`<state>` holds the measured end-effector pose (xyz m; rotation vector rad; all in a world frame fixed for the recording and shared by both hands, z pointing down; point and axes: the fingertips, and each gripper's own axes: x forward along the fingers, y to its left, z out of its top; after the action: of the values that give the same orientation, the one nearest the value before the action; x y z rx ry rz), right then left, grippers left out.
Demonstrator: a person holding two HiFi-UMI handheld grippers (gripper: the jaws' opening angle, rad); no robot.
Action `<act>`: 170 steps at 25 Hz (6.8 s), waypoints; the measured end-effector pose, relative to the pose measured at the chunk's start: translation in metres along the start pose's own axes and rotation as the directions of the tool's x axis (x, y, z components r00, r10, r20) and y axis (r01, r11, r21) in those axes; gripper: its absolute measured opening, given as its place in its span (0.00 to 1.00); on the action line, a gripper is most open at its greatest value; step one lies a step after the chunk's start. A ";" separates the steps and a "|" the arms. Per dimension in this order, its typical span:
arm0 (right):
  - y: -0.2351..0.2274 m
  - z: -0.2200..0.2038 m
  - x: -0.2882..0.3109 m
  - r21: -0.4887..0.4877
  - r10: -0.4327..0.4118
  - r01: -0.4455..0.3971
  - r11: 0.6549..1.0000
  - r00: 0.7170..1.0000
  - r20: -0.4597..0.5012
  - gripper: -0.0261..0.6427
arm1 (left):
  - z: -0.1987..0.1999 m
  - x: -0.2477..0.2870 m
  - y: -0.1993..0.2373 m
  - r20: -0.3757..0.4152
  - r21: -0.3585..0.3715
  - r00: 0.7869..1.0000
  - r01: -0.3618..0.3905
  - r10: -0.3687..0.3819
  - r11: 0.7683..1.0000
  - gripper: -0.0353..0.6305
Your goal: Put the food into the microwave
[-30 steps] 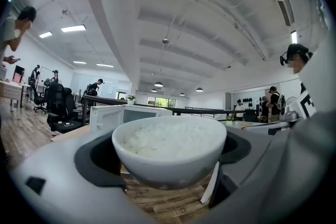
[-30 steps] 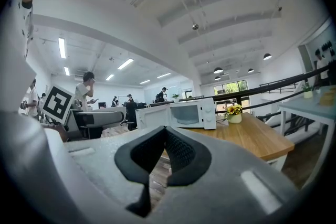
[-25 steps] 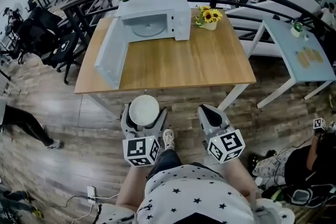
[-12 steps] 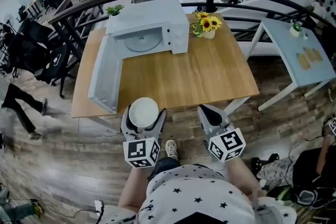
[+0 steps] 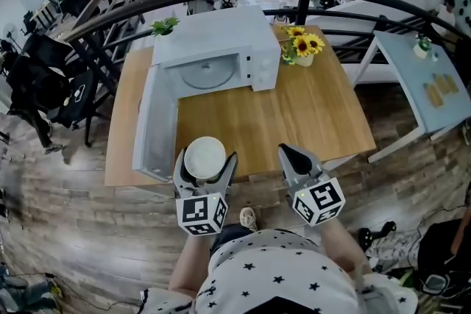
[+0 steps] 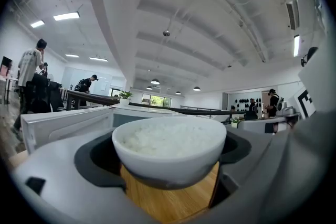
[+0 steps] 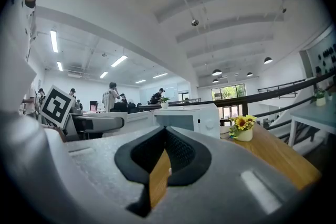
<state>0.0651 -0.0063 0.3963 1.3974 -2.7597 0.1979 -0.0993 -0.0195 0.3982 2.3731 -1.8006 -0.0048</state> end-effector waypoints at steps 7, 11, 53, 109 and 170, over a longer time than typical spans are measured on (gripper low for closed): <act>-0.013 0.007 0.054 0.003 -0.014 0.014 1.000 1.000 0.010 0.05 | 0.003 0.042 0.035 -0.006 0.001 1.000 0.003 -0.003 1.000 0.82; -0.019 0.010 0.084 -0.001 -0.011 0.011 1.000 1.000 0.014 0.05 | 0.003 0.064 0.054 -0.015 0.004 1.000 0.002 -0.002 1.000 0.82; -0.105 -0.011 0.241 0.055 0.105 -0.100 0.993 0.989 -0.100 0.05 | -0.025 0.291 0.128 -0.086 0.039 0.995 -0.046 0.050 0.998 0.82; -0.119 -0.063 0.293 0.119 0.195 -0.173 0.978 0.958 -0.212 0.05 | -0.126 0.418 0.188 -0.272 0.094 0.955 -0.094 0.117 0.991 0.82; -0.062 -0.035 0.207 0.068 0.162 -0.154 0.986 0.977 -0.137 0.05 | -0.072 0.269 0.117 -0.223 0.031 0.972 -0.069 0.074 0.997 0.61</act>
<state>-0.0085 -0.2038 0.4562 1.1257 -2.7662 0.3701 -0.1305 -0.2981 0.5104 2.2190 -1.7844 0.2828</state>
